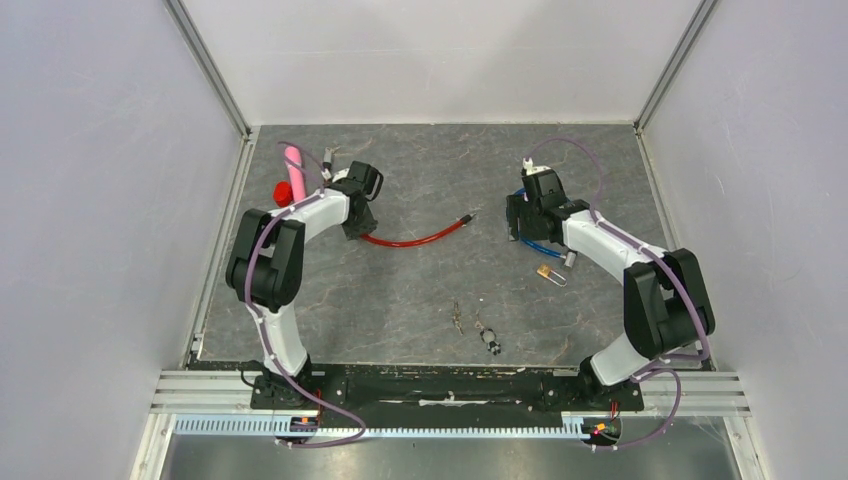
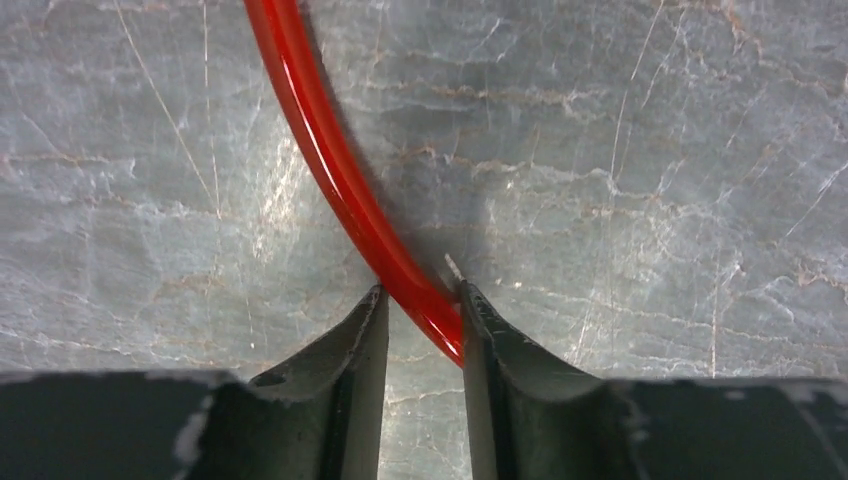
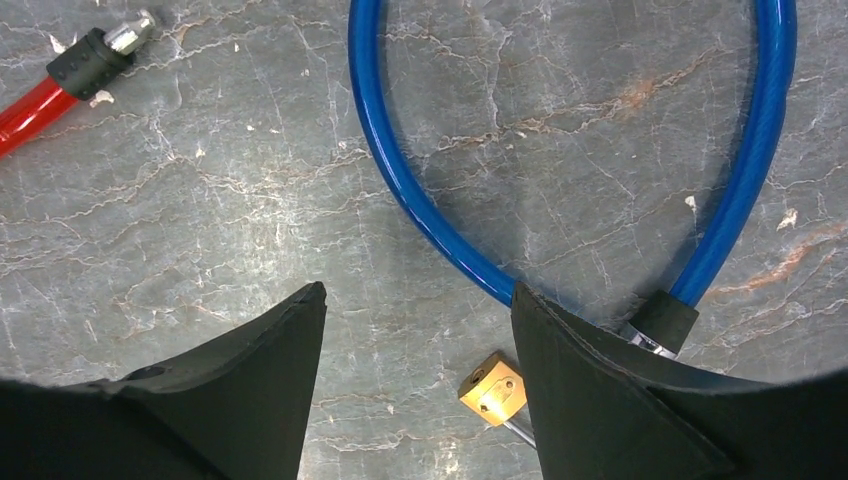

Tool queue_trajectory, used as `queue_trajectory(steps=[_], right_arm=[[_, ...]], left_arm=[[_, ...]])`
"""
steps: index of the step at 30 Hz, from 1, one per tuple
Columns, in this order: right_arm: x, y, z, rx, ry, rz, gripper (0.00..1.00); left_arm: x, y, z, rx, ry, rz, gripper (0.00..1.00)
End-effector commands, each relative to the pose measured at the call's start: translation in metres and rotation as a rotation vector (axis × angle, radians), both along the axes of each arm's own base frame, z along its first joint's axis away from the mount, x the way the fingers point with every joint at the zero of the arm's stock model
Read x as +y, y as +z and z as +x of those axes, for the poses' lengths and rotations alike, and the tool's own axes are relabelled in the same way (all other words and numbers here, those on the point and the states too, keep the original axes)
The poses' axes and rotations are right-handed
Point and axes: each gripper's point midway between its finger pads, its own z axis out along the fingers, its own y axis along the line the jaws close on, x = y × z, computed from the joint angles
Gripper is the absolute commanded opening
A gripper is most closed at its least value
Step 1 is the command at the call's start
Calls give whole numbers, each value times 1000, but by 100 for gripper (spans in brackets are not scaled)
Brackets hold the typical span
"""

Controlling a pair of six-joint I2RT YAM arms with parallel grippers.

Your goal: Unlock with the key

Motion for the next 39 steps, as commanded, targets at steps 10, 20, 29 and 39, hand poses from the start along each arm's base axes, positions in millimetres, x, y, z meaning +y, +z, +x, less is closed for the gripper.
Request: queue_trajectory(steps=[10, 20, 29, 39], right_arm=[[9, 3, 22, -13, 37, 39, 65], [5, -23, 31, 53, 56, -33, 60], [13, -46, 25, 133, 165, -38, 32], [75, -34, 32, 73, 457, -68, 0]], left_arm=[[51, 15, 62, 55, -279, 226, 21], [43, 98, 73, -140, -358, 212, 71], [0, 200, 25, -394, -449, -54, 77], [-5, 230, -23, -603, -480, -140, 77]])
